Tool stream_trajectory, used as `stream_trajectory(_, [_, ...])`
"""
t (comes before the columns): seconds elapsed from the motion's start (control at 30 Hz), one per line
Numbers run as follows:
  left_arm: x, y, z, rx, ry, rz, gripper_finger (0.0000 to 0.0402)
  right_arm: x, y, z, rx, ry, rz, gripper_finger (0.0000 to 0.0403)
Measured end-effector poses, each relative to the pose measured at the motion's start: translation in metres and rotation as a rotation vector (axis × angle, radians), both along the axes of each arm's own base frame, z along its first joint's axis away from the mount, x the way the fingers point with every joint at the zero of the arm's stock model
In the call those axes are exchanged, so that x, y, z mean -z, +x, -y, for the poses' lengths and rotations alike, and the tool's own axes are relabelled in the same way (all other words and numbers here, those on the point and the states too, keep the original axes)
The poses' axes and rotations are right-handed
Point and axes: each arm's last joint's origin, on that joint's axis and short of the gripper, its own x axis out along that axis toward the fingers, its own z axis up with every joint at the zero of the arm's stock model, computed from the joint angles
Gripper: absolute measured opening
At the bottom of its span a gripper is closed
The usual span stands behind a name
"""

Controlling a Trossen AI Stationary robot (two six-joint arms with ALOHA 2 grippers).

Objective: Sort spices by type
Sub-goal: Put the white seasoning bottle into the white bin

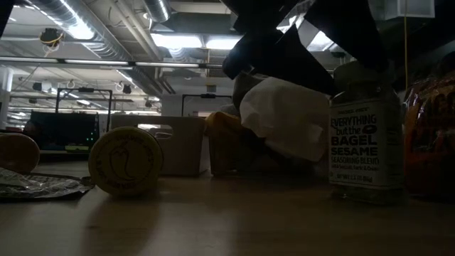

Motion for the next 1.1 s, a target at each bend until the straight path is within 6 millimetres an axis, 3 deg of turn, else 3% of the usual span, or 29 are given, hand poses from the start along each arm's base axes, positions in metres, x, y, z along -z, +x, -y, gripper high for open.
stream_trajectory(0.33, [0.000, 0.001, -0.003, -0.005, 0.003, -0.002, 0.0210, 0.000, 0.037, 0.019, 0.000, -0.005, 0.021, 0.0207])
stream_trajectory(0.63, [0.000, 0.001, -0.003, -0.004, 0.003, -0.003, 0.0210, 0.022, 0.060, 0.043, 0.034, -0.035, 0.006, 0.0207])
stream_trajectory(0.83, [0.000, 0.001, -0.003, -0.004, 0.003, -0.003, 0.0210, 0.039, 0.066, 0.055, 0.070, -0.027, 0.002, 0.0207])
stream_trajectory(1.1, [0.000, 0.001, -0.003, -0.004, 0.002, -0.003, 0.0210, 0.052, 0.070, 0.051, 0.001, 0.028, 0.020, 0.0207])
